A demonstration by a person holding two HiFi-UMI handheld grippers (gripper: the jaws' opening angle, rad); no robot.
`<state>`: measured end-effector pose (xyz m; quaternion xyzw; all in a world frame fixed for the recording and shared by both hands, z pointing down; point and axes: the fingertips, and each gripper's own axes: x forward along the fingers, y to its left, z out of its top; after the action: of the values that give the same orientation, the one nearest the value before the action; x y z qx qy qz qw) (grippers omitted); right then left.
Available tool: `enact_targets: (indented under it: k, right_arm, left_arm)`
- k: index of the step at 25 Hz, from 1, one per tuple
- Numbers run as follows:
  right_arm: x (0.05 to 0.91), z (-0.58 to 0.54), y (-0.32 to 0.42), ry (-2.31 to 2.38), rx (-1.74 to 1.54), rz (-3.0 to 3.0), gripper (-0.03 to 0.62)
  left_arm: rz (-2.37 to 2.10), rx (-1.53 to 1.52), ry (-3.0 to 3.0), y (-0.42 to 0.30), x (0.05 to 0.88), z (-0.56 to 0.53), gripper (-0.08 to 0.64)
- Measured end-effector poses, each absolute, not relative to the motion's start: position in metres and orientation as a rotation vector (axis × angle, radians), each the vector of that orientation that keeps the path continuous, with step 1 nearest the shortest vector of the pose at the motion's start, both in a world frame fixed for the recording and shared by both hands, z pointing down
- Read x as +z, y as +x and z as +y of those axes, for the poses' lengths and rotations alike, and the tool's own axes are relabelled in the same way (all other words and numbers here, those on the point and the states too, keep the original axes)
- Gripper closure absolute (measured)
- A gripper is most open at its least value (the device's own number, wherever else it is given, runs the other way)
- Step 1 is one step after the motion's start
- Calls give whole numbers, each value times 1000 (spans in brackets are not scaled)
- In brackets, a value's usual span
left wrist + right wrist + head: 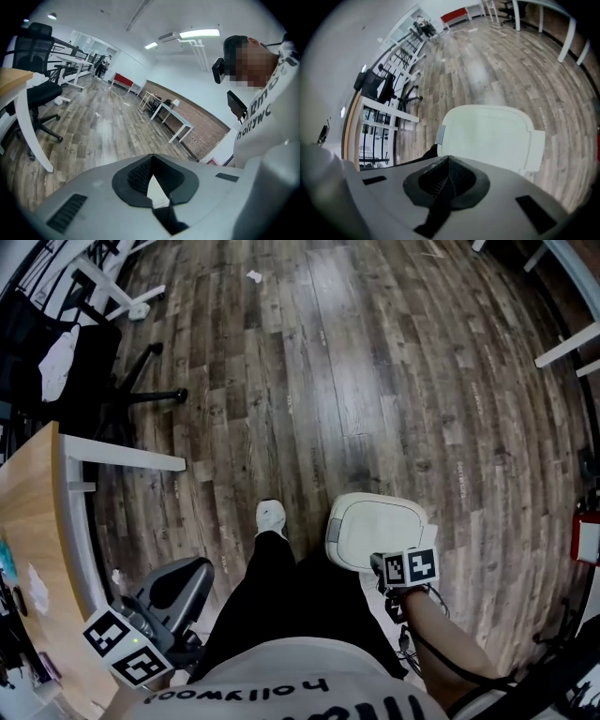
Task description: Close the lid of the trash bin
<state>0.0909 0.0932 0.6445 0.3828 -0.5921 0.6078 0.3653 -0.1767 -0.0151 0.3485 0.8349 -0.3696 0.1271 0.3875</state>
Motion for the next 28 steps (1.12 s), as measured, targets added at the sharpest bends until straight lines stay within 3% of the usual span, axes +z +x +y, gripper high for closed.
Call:
enact_targets:
  k: [8, 17, 23, 28]
  right_arm:
    - [488, 45, 161, 1359, 1501, -1943, 581]
    - [281, 24, 196, 1522, 1025, -2435, 581]
    - [196, 25, 190, 1616, 893, -2627, 581]
    - [169, 30, 167, 1631, 715, -2624, 581]
  left_arm:
    - [-766, 243, 2323, -85, 301, -20, 555]
    - [-667, 126, 2513, -14, 241, -7, 555]
    - [-562, 103, 2584, -2, 206, -9, 555]
    - [-598, 61, 2618, -37, 191, -9, 555]
